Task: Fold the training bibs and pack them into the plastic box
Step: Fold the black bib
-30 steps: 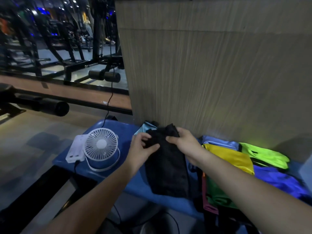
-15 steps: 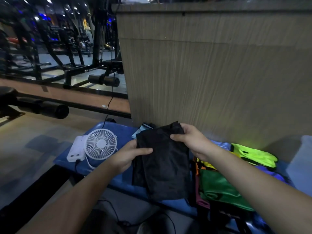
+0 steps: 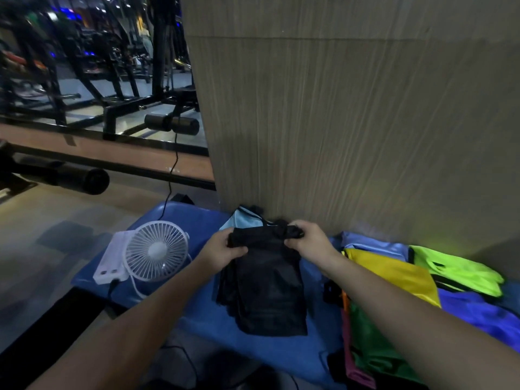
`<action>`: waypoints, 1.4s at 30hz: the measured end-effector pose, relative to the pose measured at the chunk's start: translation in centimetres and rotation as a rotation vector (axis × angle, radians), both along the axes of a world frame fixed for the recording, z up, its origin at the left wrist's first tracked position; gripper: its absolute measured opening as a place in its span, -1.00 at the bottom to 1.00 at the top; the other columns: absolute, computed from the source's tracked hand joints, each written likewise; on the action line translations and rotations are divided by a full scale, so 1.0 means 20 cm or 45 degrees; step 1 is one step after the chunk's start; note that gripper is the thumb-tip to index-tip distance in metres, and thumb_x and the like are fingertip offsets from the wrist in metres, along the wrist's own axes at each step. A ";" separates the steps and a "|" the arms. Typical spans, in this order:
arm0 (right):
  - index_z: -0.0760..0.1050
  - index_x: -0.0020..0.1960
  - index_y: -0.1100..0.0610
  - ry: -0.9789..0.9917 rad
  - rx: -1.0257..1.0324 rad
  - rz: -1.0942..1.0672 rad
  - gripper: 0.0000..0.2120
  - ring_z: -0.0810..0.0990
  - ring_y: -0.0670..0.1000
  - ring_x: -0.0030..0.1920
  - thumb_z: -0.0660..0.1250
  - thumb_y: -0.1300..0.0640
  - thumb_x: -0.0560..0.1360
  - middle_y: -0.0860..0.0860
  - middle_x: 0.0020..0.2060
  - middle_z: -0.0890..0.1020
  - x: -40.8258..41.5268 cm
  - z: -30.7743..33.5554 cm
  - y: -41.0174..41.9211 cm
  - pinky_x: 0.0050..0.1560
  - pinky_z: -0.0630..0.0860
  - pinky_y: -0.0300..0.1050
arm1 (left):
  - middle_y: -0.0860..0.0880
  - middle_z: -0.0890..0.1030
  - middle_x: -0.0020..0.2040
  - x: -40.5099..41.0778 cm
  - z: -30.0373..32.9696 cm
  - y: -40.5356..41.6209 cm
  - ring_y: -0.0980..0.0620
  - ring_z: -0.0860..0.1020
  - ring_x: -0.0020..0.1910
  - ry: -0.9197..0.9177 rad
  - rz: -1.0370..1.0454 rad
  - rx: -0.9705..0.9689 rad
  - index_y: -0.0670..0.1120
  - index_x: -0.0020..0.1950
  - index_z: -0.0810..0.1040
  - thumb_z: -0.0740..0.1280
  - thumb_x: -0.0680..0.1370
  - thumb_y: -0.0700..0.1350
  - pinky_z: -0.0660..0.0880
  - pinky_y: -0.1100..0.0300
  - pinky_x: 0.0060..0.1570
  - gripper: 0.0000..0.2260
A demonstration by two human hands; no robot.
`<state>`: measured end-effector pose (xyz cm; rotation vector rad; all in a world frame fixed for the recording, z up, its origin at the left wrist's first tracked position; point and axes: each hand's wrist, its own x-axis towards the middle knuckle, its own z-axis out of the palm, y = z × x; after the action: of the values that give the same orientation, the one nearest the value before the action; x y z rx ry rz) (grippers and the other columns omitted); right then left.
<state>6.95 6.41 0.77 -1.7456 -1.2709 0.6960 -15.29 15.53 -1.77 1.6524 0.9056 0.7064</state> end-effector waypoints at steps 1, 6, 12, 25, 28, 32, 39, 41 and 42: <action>0.59 -0.18 0.03 -0.072 -0.004 0.009 -0.77 0.58 -0.07 -0.16 0.47 0.36 0.40 -0.07 -0.27 0.63 0.02 -0.02 0.02 -0.13 0.47 -0.23 | 0.13 0.71 -0.08 0.01 -0.02 0.03 0.16 0.66 -0.01 0.043 -0.008 0.073 -0.01 0.01 0.63 0.47 0.48 -0.35 0.53 0.28 0.00 -0.74; 0.55 -0.21 0.03 -0.232 -0.074 0.071 -0.72 0.58 -0.14 -0.41 0.40 0.41 0.45 0.00 -0.28 0.60 0.07 -0.08 0.04 -0.42 0.54 -0.25 | 0.26 0.65 -0.06 -0.02 -0.11 0.07 0.25 0.60 0.01 0.191 -0.064 0.473 -0.02 0.04 0.63 0.51 0.46 -0.30 0.44 0.42 -0.01 -0.75; 0.55 -0.11 0.05 -0.459 0.006 0.490 -0.70 0.61 0.04 0.01 0.45 0.43 0.35 0.03 -0.06 0.62 0.08 -0.04 -0.13 0.09 0.52 -0.03 | 0.07 0.62 0.04 -0.15 -0.10 -0.10 0.24 0.54 0.07 0.182 -0.172 0.944 -0.10 -0.04 0.67 0.54 0.42 -0.30 0.42 0.38 0.10 -0.81; 0.41 -0.12 -0.02 -0.786 -0.148 0.890 -0.71 0.34 -0.02 0.26 0.46 0.26 0.33 -0.04 0.20 0.35 -0.06 -0.17 -0.53 0.30 0.34 -0.18 | 0.15 0.41 0.24 -0.36 -0.21 -0.56 0.09 0.44 0.25 0.337 -0.444 0.915 0.11 -0.07 0.60 0.50 0.46 0.09 0.39 0.16 0.27 -0.85; 0.42 -0.18 0.04 -0.854 -0.082 0.931 -0.79 0.33 -0.01 0.23 0.46 0.20 0.36 -0.06 0.15 0.34 -0.10 -0.18 -0.56 0.28 0.36 -0.14 | 0.13 0.39 0.20 -0.36 -0.22 -0.63 0.15 0.37 0.25 0.461 -0.410 0.940 0.06 -0.13 0.46 0.53 0.34 0.26 0.36 0.31 0.23 -0.62; 0.44 -0.19 0.05 -0.890 -0.028 0.936 -0.82 0.34 -0.02 0.22 0.46 0.16 0.39 -0.09 0.07 0.33 -0.14 -0.19 -0.59 0.22 0.41 -0.10 | 0.06 0.42 0.08 -0.30 -0.27 -0.65 0.06 0.40 0.12 0.546 -0.329 1.250 0.00 -0.17 0.33 0.48 0.34 0.01 0.48 0.13 0.00 -0.67; 0.47 -0.07 -0.03 -1.380 -0.073 0.885 -0.46 0.31 -0.03 0.18 0.32 -0.46 0.25 -0.09 0.10 0.37 -0.16 -0.17 -0.64 0.23 0.25 -0.03 | 0.16 0.49 -0.02 -0.31 -0.26 -0.62 0.15 0.47 -0.02 0.532 -0.240 1.298 0.08 -0.22 0.47 0.41 0.48 0.24 0.42 0.13 -0.08 -0.72; 0.52 -0.10 -0.04 -1.254 -0.068 0.810 -0.48 0.37 -0.05 0.15 0.22 -0.48 0.34 -0.11 0.05 0.43 -0.18 -0.17 -0.64 0.22 0.26 -0.06 | 0.20 0.54 -0.08 -0.29 -0.22 -0.60 0.19 0.52 -0.06 0.396 -0.151 1.120 0.08 -0.21 0.54 0.31 0.56 0.25 0.46 0.05 -0.04 -0.71; 0.55 -0.11 -0.04 -1.129 -0.043 0.726 -0.51 0.41 -0.07 0.13 0.19 -0.45 0.41 -0.13 0.01 0.46 -0.19 -0.15 -0.63 0.19 0.27 -0.07 | 0.19 0.55 -0.09 -0.28 -0.20 -0.57 0.17 0.54 -0.07 0.345 -0.088 1.035 0.08 -0.18 0.55 0.30 0.58 0.22 0.49 0.00 -0.04 -0.73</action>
<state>3.20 -6.20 -2.32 -1.7782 -2.4250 0.2067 -20.88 4.04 -5.76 2.5328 0.7819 0.8803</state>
